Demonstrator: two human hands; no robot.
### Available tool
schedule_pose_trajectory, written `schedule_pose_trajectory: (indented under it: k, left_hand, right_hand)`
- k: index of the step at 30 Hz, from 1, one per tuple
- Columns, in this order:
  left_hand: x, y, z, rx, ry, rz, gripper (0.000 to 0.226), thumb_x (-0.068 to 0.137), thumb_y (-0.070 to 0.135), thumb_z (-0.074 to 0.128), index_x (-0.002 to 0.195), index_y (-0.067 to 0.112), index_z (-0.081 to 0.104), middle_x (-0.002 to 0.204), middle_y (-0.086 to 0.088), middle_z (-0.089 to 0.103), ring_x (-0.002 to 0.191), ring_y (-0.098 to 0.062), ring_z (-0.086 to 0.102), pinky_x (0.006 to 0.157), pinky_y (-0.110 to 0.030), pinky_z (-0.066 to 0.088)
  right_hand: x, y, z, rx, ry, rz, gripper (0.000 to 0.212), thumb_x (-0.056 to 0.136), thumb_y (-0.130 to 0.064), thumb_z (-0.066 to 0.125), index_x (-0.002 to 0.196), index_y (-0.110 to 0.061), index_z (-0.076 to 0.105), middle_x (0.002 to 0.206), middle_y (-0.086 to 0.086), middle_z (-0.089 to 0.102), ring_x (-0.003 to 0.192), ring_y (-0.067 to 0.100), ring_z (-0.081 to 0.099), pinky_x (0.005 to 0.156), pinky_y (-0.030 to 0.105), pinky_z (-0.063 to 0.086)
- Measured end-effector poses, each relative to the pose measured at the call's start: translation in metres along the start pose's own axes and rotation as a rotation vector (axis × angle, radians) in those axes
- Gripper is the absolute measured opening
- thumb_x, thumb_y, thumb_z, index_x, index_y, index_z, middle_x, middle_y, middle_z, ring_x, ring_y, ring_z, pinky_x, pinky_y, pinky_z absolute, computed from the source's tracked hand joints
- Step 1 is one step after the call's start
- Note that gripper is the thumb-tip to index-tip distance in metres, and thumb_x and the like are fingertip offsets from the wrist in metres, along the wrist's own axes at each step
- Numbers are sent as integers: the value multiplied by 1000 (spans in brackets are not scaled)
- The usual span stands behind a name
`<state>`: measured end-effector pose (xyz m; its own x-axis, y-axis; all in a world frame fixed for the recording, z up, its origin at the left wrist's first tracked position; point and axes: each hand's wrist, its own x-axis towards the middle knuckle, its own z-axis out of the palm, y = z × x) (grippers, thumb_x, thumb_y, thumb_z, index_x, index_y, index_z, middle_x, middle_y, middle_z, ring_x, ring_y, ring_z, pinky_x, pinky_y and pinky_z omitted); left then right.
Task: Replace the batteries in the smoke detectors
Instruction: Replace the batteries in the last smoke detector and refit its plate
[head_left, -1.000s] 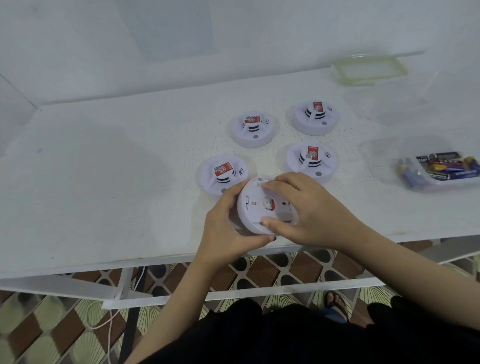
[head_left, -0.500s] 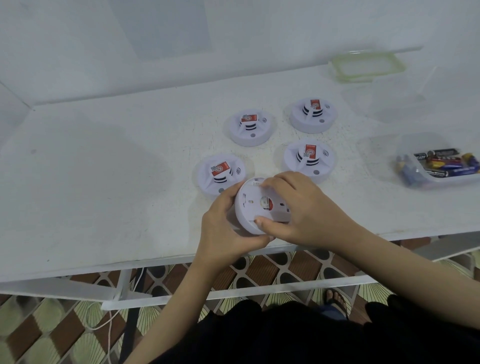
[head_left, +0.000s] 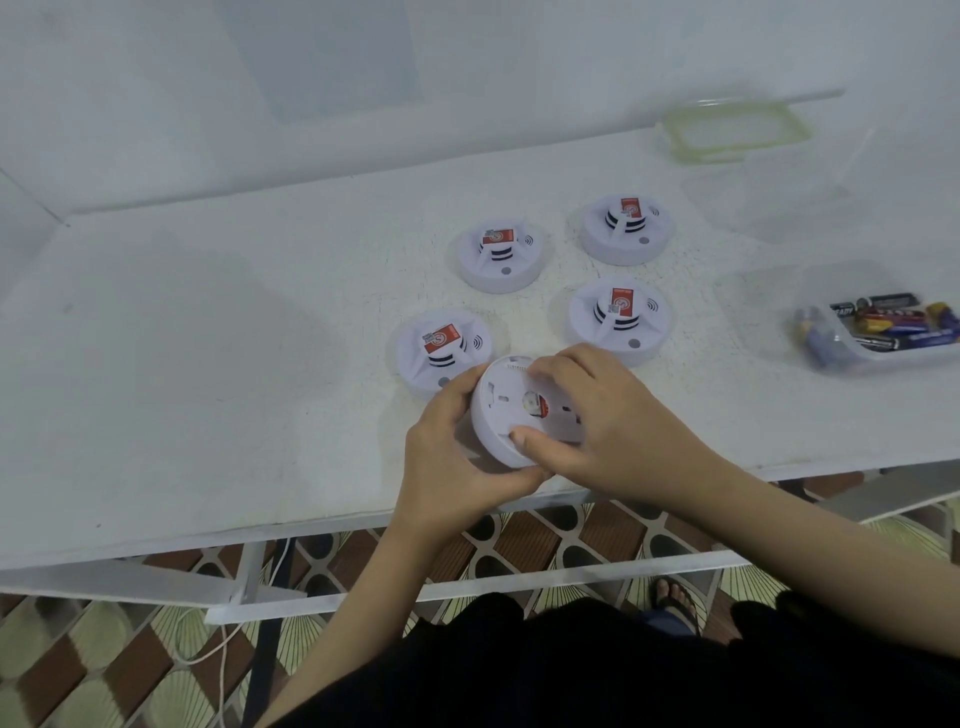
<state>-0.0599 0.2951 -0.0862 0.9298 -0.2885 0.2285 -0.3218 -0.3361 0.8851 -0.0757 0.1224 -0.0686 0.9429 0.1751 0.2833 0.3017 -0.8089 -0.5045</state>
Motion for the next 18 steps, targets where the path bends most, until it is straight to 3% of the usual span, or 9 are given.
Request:
schedule_pose_trajectory:
  k: [3, 8, 12, 14, 18]
  left_hand:
    - [1, 0, 0, 15, -1, 11, 77, 53, 37, 83, 121, 42, 49, 117, 18, 62, 110, 5, 56, 84, -6, 44]
    - [5, -2, 3, 89, -21, 29, 85, 55, 42, 77, 134, 26, 48, 130, 14, 55, 122, -4, 51, 98, -19, 45]
    - [8, 1, 4, 154, -13, 143, 91, 60, 43, 78, 140, 28, 39, 134, 14, 50, 125, -6, 48, 102, -15, 39]
    - [8, 3, 4, 121, -12, 162, 92, 61, 40, 81, 142, 28, 39, 139, 13, 48, 129, -5, 45, 104, -14, 36]
    - [8, 4, 5, -5, -47, 93, 98, 62, 45, 78, 146, 18, 34, 145, 5, 44, 134, -8, 41, 108, -21, 36]
  right_hand:
    - [3, 1, -5, 63, -58, 39, 65, 76, -61, 52, 122, -15, 53, 108, -2, 51, 96, 7, 46, 79, 8, 33]
    - [1, -10, -7, 190, -56, 151, 82, 65, -72, 53, 133, -30, 38, 125, -7, 43, 111, 4, 41, 85, 11, 33]
    - [4, -14, -12, 316, -4, 196, 78, 68, -56, 67, 134, -30, 35, 120, -9, 49, 107, 5, 47, 82, 13, 39]
    - [6, -14, -18, 479, -8, 259, 75, 65, -50, 70, 131, -34, 36, 115, -10, 52, 102, 3, 54, 79, 14, 46]
    - [5, -8, -23, 1014, -51, 327, 69, 59, -42, 71, 122, -34, 45, 110, 0, 61, 96, 15, 65, 82, 29, 53]
